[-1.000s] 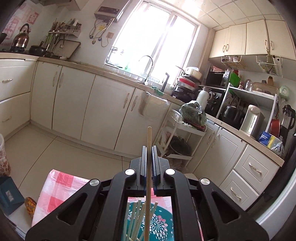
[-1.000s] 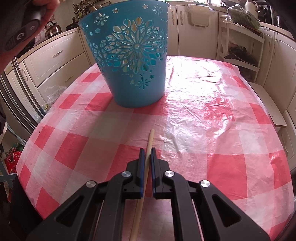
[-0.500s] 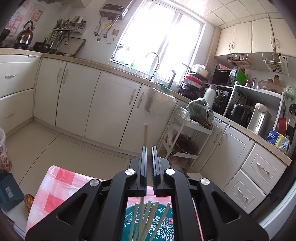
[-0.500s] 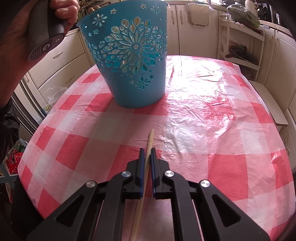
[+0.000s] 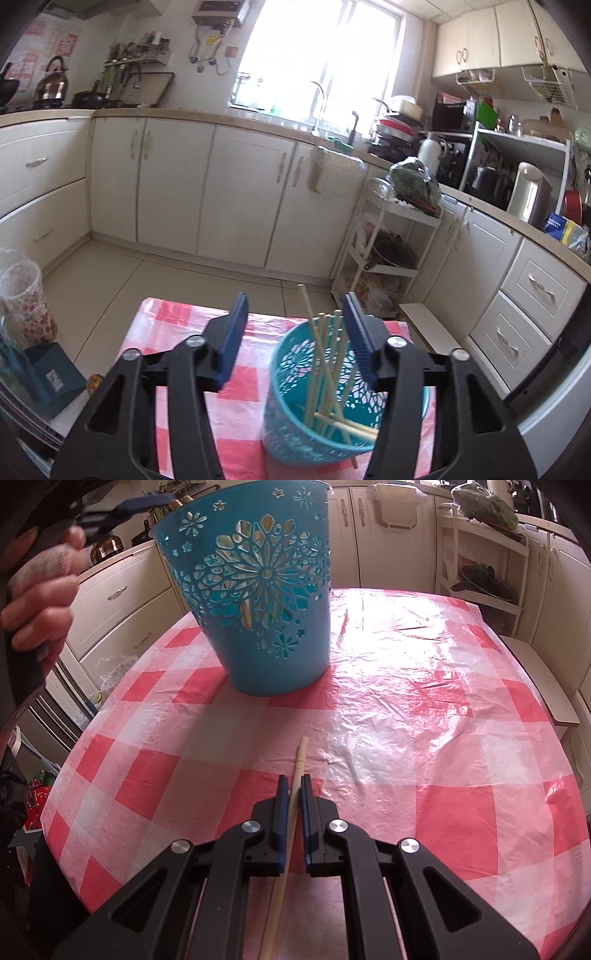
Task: Organize utensils
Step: 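Lift the chopstick with the left tool and drop it into the basket, then lift the held chopstick with the right tool over the teal basket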
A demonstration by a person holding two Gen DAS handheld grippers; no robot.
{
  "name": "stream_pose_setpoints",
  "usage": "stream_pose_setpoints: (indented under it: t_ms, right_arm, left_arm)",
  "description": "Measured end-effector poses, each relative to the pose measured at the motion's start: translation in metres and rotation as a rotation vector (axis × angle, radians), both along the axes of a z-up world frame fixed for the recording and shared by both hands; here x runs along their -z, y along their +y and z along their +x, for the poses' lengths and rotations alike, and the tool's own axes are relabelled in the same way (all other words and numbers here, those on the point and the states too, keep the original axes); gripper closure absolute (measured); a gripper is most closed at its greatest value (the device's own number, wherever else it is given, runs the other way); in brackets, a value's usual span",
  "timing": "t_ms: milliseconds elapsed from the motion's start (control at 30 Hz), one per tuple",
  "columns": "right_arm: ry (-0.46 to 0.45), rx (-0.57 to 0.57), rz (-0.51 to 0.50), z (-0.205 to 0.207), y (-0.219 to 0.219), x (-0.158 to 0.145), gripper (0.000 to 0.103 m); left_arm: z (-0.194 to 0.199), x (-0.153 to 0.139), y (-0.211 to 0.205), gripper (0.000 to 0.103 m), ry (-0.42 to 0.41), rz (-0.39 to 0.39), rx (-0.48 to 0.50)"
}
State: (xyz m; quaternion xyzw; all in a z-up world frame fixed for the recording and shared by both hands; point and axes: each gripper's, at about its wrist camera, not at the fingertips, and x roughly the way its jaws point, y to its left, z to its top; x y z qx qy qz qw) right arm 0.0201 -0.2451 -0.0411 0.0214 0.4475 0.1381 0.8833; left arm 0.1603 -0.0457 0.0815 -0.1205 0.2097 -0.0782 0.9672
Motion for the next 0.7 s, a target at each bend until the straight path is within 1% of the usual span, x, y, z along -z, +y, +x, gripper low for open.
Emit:
stream_pose_setpoints:
  t_ms: [67,133,267,400,467,600,667,700]
  right_arm:
    - [-0.004,-0.011,-0.022,-0.001,0.002,-0.001,0.096]
    - [-0.008,-0.017,-0.045,-0.002,0.005,-0.001,0.096]
    - [-0.02,-0.024,-0.08,-0.005,0.009,-0.001,0.096]
    - [-0.03,-0.031,-0.099,-0.006,0.01,-0.001,0.096]
    - [-0.016,-0.019,-0.063,-0.006,0.005,-0.001,0.097]
    - [0.031,0.02,0.075,-0.005,-0.016,-0.003,0.097]
    - [0.033,0.04,0.139,-0.005,-0.026,-0.009,0.097]
    - [0.027,0.047,0.166,-0.006,-0.03,-0.012,0.097]
  left_arm:
    - [-0.017,0.007,0.019,0.042,0.01,-0.012,-0.05]
    - [-0.027,0.02,0.037,0.039,0.048,-0.023,-0.078]
    - [-0.038,0.056,0.058,0.038,0.155,-0.014,-0.105]
    - [-0.047,0.089,0.06,0.038,0.229,-0.002,-0.097]
    - [-0.049,0.105,0.059,0.038,0.264,-0.006,-0.091]
    - [-0.052,0.131,0.055,0.037,0.319,-0.005,-0.088]
    - [-0.053,0.144,0.055,0.037,0.347,-0.006,-0.093]
    - [-0.052,0.145,0.057,0.037,0.354,-0.014,-0.093]
